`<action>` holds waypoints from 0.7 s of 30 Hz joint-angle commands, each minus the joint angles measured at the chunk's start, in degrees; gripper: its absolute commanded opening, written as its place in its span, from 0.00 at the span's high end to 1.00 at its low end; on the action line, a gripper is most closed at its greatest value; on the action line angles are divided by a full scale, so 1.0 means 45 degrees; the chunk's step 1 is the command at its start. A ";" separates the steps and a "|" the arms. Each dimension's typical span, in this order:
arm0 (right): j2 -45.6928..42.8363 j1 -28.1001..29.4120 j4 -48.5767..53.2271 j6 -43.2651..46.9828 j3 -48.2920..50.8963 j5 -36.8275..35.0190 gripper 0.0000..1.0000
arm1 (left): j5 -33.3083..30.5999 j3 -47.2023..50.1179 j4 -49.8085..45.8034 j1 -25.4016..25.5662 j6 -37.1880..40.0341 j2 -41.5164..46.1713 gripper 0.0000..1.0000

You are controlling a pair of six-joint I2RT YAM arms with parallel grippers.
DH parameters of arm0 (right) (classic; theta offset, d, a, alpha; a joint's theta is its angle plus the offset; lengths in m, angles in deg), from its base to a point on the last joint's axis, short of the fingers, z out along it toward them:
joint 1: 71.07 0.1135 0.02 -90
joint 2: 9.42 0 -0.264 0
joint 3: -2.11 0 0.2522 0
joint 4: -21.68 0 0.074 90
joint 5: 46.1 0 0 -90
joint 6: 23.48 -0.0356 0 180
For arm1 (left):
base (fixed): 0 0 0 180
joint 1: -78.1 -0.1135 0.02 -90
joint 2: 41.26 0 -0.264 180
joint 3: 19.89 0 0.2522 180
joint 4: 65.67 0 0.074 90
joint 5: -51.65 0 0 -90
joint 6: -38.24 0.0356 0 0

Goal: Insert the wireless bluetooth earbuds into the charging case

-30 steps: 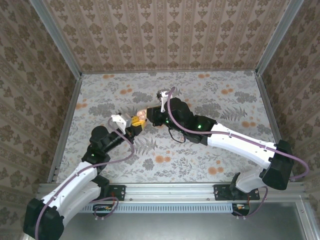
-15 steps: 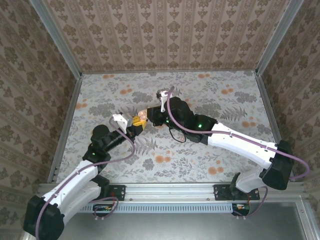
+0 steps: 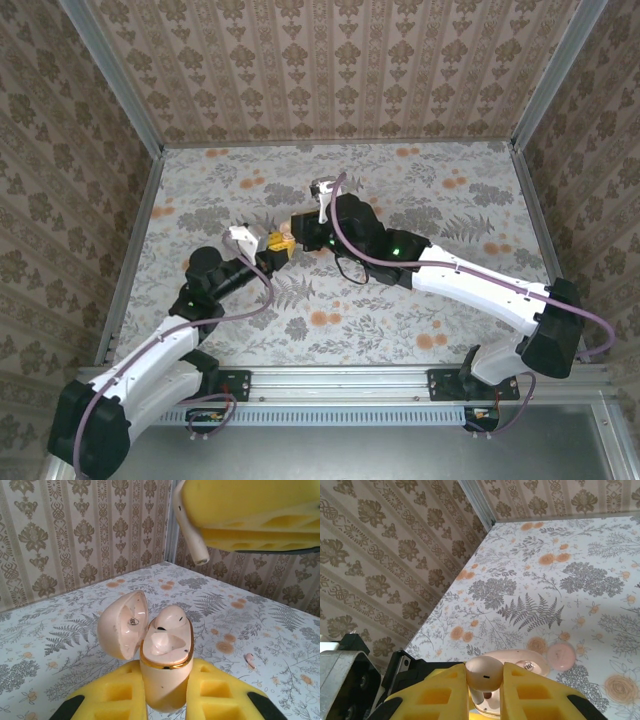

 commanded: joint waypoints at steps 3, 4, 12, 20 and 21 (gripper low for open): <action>0.0325 0.0048 -0.1097 -0.0150 0.0462 0.0396 0.81 | 0.0219 -0.0712 0.0883 -0.0025 -0.0586 -0.0072 1.00; 0.0365 0.0050 -0.1170 -0.0239 0.0550 0.0413 0.81 | 0.0203 -0.0732 0.0902 -0.0030 -0.0630 -0.0061 1.00; 0.0589 0.0067 -0.1542 -0.0666 0.0797 0.0477 0.81 | 0.0103 -0.0734 0.1044 0.0026 -0.0811 0.0018 1.00; 0.0779 0.0067 -0.1671 -0.0914 0.0829 0.0642 0.81 | 0.0048 -0.0712 0.1083 0.0085 -0.0812 0.0034 1.00; 0.0774 0.0067 -0.1669 -0.0939 0.0867 0.0686 0.82 | 0.0025 -0.0715 0.1083 0.0087 -0.0812 0.0047 1.00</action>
